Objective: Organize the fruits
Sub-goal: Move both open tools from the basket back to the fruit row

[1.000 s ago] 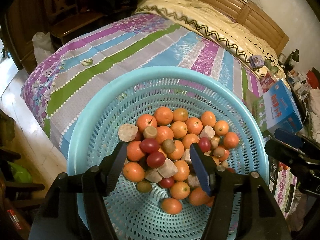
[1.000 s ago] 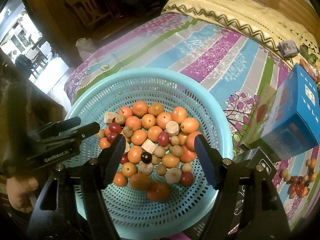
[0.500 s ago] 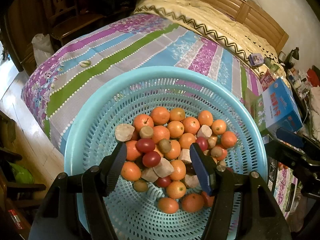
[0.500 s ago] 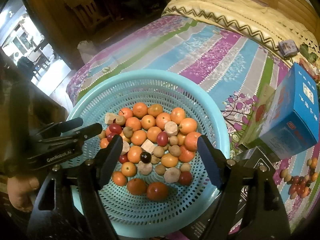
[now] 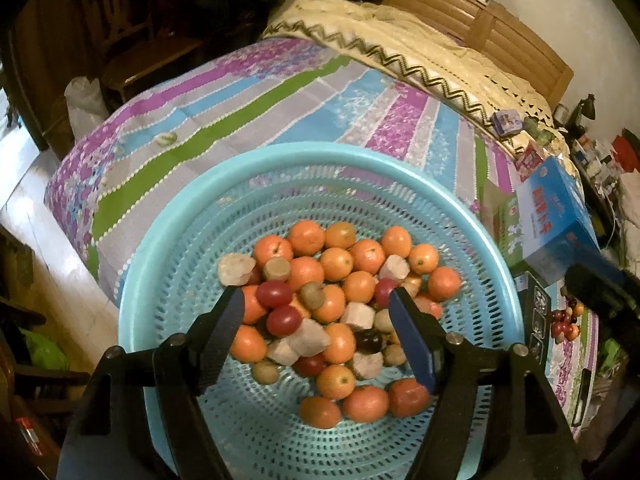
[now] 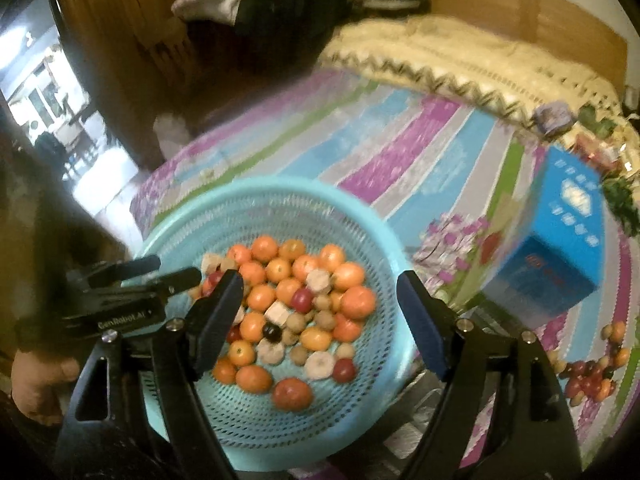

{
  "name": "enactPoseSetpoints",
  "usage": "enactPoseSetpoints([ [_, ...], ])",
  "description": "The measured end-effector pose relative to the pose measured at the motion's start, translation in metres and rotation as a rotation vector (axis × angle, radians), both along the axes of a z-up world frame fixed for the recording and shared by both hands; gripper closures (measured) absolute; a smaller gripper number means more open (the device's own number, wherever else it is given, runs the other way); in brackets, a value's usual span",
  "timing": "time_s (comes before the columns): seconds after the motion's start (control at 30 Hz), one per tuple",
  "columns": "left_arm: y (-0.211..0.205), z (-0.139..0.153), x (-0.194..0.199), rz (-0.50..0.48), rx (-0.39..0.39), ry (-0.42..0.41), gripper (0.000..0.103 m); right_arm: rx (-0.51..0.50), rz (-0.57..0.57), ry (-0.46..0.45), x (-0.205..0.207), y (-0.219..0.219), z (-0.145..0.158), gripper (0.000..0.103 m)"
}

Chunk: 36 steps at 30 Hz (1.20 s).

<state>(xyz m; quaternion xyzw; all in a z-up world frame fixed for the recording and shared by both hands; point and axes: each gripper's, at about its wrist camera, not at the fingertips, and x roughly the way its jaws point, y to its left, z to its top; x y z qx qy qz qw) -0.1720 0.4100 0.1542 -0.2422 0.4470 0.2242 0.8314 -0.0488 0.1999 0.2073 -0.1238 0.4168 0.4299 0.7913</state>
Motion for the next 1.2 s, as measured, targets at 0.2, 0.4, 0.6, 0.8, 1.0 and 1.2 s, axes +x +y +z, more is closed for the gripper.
enactPoseSetpoints([
  [0.2,-0.042,0.019,0.025,-0.071,0.07,-0.069,0.023,0.027,-0.062,-0.12,0.007,-0.062,0.007,0.023],
  [0.4,-0.112,0.037,0.063,-0.207,0.092,-0.142,0.023,0.038,-0.208,-0.127,0.027,-0.154,-0.008,0.023],
  [0.6,-0.199,0.059,0.1,-0.393,0.1,-0.221,0.023,-0.003,-0.394,-0.095,0.042,-0.249,-0.034,0.023],
  [0.8,-0.296,0.073,0.126,-0.608,0.119,-0.293,0.023,-0.041,-0.535,-0.028,0.046,-0.324,-0.066,0.023],
  [1.0,-0.37,0.034,0.159,-0.744,0.043,-0.237,0.023,-0.042,-0.592,0.024,0.045,-0.368,-0.091,0.023],
  [1.2,-0.4,-0.045,0.193,-0.747,-0.064,-0.094,0.026,-0.03,-0.613,0.06,0.045,-0.396,-0.112,0.024],
])
